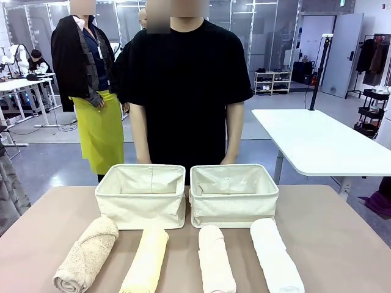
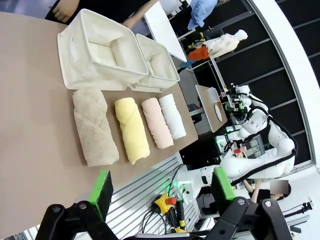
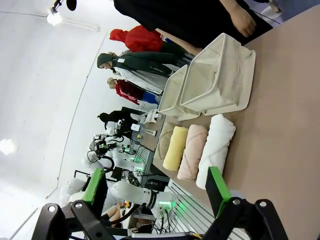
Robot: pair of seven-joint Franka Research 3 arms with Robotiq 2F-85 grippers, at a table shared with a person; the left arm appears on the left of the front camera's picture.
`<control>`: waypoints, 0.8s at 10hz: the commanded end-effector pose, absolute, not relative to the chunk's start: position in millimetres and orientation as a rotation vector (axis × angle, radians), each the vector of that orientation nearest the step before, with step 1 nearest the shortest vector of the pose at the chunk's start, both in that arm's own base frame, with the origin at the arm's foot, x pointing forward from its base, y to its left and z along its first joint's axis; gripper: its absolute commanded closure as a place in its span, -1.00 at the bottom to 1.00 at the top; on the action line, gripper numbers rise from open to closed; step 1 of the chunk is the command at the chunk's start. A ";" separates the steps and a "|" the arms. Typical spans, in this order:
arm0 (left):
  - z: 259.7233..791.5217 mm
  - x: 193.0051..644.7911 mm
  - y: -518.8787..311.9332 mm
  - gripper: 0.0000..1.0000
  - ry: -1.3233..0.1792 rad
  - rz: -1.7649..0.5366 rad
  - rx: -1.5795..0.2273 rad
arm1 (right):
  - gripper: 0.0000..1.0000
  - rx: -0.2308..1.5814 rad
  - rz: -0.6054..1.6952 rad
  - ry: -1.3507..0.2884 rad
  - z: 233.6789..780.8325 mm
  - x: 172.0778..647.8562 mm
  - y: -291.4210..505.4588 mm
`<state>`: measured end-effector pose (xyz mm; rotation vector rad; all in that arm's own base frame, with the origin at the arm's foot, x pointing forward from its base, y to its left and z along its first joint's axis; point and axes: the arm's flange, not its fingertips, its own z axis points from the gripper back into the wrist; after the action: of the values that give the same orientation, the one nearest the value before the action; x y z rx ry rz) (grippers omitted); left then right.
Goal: Divide the towels into two baskets.
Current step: Pick up one hotel-folded towel and place it in the Fabric basket indicated by the person.
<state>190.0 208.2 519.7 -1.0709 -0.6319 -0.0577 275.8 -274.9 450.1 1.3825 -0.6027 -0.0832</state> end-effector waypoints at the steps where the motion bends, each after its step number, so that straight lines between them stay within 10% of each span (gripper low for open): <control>1: 521.2 188.4 208.1 -1.00 -0.632 -0.058 -1.079 | -1.00 1.393 -0.080 -0.611 450.6 273.1 -273.5; 8: 521.2 188.4 208.1 -1.00 -0.632 -0.058 -1.079 | -1.00 1.393 -0.080 -0.611 450.6 273.1 -273.5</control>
<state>189.8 208.4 519.7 -1.0705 -0.6325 -0.0567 275.9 -274.8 450.2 1.3823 -0.6024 -0.0829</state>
